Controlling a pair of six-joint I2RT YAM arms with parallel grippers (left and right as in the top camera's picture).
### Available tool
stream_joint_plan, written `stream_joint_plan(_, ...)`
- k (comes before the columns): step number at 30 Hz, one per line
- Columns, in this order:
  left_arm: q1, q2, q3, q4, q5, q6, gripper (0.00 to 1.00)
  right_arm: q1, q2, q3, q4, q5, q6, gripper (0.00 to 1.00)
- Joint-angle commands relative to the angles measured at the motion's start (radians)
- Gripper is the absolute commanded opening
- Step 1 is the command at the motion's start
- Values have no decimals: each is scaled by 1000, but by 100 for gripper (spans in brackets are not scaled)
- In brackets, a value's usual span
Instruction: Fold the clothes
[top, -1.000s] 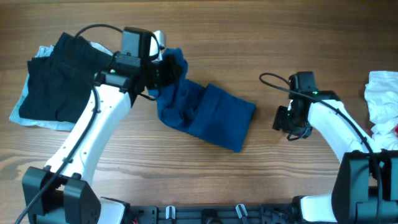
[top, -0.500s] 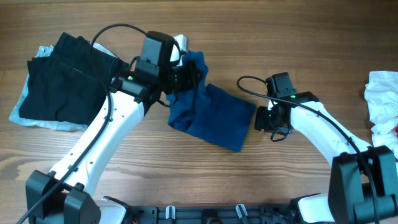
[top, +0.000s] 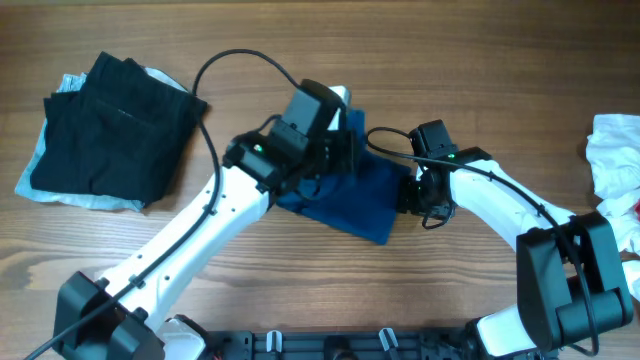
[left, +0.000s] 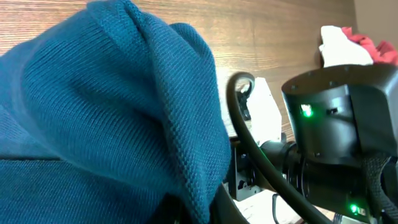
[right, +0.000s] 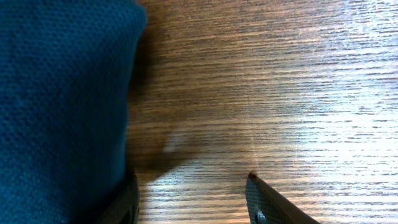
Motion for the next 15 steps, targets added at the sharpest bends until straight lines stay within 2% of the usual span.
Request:
stream_joint_plan(1,-39,5,18,12,-45,-21,12,9,21,-10,5,-39,14,55)
stream_joint_plan(3,-56,12,18,29,-41,-60,18,9,21,-10,4,-39,14,55)
stream_joint_plan(4,-68,13,18,40,-41,-60,25,9,21,-9,1,-39,16,55)
stream_joint_plan(5,-76,13,18,47,-42,-59,27,9,21,-9,-2,-39,21,51)
stream_joint_plan(9,-80,11,18,57,-41,-58,29,-23,-48,32,-57,-29,70,49)
stream_joint_plan(13,-44,-45,18,43,-45,37,27,-105,-242,137,-184,89,81,53)
stream_joint_plan(15,13,-87,18,-10,-103,50,27,-121,-323,162,-201,92,40,54)
